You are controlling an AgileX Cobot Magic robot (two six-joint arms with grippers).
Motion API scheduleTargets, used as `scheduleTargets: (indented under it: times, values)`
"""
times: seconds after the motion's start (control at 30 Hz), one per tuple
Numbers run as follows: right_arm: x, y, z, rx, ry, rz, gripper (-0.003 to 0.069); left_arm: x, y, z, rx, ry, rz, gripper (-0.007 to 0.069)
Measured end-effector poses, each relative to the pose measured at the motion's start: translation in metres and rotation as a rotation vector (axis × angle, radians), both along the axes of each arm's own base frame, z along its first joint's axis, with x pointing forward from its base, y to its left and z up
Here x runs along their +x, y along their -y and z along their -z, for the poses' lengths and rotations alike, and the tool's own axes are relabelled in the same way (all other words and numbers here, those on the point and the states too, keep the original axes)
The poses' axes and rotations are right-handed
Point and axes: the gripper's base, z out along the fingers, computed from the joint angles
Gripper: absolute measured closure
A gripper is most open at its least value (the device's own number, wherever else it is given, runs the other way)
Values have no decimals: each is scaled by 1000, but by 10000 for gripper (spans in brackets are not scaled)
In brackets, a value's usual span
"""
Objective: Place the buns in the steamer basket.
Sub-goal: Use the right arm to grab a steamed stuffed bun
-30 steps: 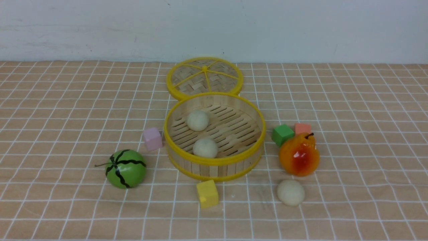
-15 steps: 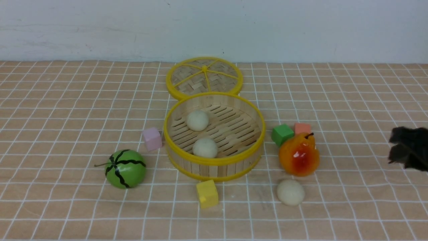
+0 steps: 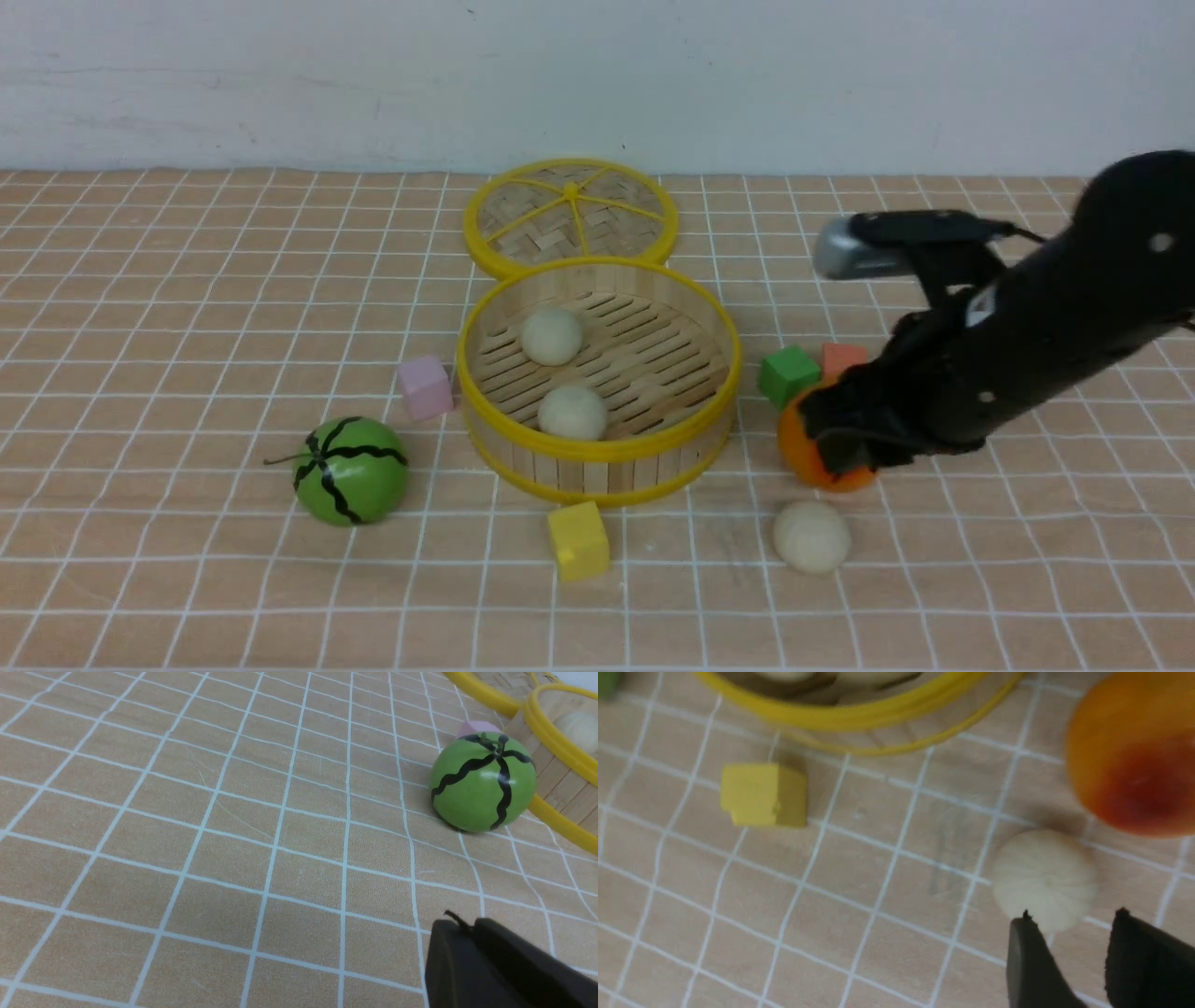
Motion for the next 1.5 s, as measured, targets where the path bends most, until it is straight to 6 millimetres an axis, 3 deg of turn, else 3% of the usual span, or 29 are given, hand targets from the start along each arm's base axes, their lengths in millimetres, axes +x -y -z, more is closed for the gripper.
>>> scheduleTargets:
  times: [0.1, 0.27, 0.37, 0.97, 1.1, 1.27, 1.37, 1.5]
  values:
    - [8, -9, 20, -95, -31, 7, 410, 0, 0, 0, 0, 0, 0, 585]
    - [18, -7, 47, -187, -67, 59, 410, 0, 0, 0, 0, 0, 0, 577]
    - [21, -8, 52, -185, -69, 70, 410, 0, 0, 0, 0, 0, 0, 574]
    - [29, -17, 65, -104, -72, 113, 432, 0, 0, 0, 0, 0, 0, 559]
    - [30, -18, 73, -116, -92, 112, 481, 0, 0, 0, 0, 0, 0, 553]
    - [30, -18, 76, -121, -105, 112, 613, 0, 0, 0, 0, 0, 0, 550]
    - [30, -18, 75, -114, -111, 117, 653, 0, 0, 0, 0, 0, 0, 547]
    - [27, -22, 53, -60, -109, 112, 662, 0, 0, 0, 0, 0, 0, 541]
